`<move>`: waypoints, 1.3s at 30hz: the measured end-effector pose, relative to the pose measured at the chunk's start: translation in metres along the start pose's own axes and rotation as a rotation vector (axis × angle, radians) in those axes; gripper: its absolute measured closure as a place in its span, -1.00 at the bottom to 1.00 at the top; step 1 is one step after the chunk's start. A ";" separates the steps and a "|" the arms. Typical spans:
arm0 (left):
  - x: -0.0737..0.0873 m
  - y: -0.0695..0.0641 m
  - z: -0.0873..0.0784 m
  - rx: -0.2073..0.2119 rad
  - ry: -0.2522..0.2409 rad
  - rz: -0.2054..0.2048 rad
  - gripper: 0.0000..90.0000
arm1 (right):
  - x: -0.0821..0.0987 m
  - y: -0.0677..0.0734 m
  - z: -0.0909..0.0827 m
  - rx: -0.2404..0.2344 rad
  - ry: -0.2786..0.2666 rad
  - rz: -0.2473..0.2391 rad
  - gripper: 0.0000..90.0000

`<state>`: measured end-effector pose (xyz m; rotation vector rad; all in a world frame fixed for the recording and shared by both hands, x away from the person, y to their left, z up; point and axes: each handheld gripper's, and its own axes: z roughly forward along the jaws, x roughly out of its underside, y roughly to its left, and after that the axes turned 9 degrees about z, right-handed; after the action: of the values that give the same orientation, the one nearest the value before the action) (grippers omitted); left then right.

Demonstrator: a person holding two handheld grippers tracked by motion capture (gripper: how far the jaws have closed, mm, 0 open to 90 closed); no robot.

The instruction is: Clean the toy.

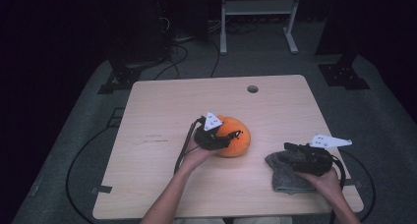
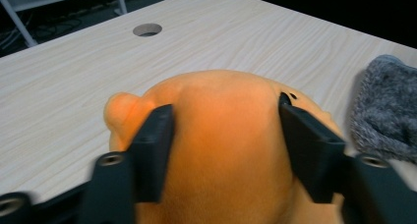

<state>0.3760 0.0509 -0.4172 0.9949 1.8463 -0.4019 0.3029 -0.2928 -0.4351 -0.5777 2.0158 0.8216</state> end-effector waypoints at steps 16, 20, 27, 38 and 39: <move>0.004 -0.003 -0.031 0.009 -0.021 0.012 -0.74 | -0.001 0.001 0.002 0.016 0.005 -0.010 -0.16; 0.007 -0.004 -0.040 0.007 -0.030 0.017 -0.73 | -0.001 0.001 0.002 0.017 0.005 -0.009 -0.17; 0.015 -0.003 -0.055 -0.001 -0.031 0.021 -0.73 | -0.001 0.001 0.003 0.016 0.014 -0.011 -0.17; 0.036 -0.003 -0.072 -0.027 -0.039 -0.007 -0.75 | -0.001 0.002 0.001 0.018 0.014 -0.018 -0.18; 0.038 -0.004 -0.073 -0.030 -0.040 -0.007 -0.75 | -0.001 0.002 0.001 0.018 0.013 -0.018 -0.18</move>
<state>0.3220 0.1132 -0.4156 0.9542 1.8152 -0.3940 0.3025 -0.2910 -0.4344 -0.5918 2.0245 0.7902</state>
